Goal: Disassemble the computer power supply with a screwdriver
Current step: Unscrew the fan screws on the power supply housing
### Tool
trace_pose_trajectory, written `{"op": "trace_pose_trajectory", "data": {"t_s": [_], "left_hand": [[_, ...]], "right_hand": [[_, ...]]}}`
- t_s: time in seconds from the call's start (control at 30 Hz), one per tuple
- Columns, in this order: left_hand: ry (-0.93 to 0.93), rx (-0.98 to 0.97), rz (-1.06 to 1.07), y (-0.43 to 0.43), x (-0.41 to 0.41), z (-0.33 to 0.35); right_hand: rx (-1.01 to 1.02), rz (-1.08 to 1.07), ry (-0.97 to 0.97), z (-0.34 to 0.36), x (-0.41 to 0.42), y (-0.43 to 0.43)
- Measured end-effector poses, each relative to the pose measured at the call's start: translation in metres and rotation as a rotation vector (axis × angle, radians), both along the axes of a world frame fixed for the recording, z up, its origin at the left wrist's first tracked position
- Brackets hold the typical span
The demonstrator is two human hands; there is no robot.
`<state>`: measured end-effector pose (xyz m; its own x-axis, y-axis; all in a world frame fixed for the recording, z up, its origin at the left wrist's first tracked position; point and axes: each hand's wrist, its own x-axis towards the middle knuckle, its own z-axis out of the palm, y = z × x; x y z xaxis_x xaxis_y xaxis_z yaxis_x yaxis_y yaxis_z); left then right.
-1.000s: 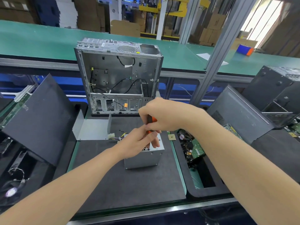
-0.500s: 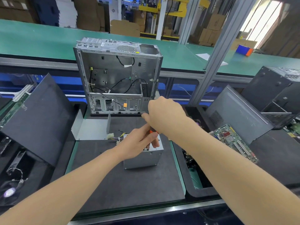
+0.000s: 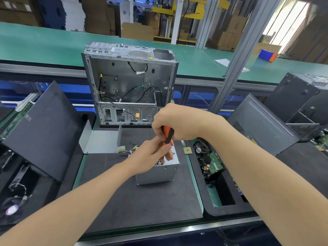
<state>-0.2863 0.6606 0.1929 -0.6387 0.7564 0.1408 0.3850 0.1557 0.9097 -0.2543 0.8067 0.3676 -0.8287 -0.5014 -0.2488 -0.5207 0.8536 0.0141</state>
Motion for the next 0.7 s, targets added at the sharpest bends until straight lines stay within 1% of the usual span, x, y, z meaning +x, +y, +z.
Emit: {"op": "trace_pose_trajectory", "data": {"t_s": [0.07,0.13,0.17,0.27,0.33,0.43,0.63,0.7], "left_hand": [[0.009,0.001,0.006,0.0,0.001,0.0],[0.02,0.009,0.012,0.0,0.001,0.0],[0.01,0.019,0.018,0.0,0.002,0.0],[-0.007,0.015,0.022,0.003,0.005,0.001],[0.023,0.007,0.004,0.005,0.006,0.003],[0.009,0.027,0.002,0.004,0.005,0.006],[-0.017,0.054,0.001,0.001,0.002,0.004],[-0.043,0.05,0.008,0.001,0.001,0.003]], "right_hand": [[-0.038,-0.026,0.008,0.001,0.002,0.003],[-0.028,-0.09,0.041,-0.002,0.006,0.003],[-0.013,-0.162,0.086,-0.006,0.008,0.001],[0.06,-0.468,0.282,-0.023,0.011,-0.014],[0.094,-0.548,0.327,-0.029,0.007,-0.019],[0.043,-0.488,0.268,-0.027,0.003,-0.015],[-0.05,-0.198,0.067,-0.013,0.008,-0.002],[-0.057,-0.122,0.028,-0.006,0.008,0.002]]}}
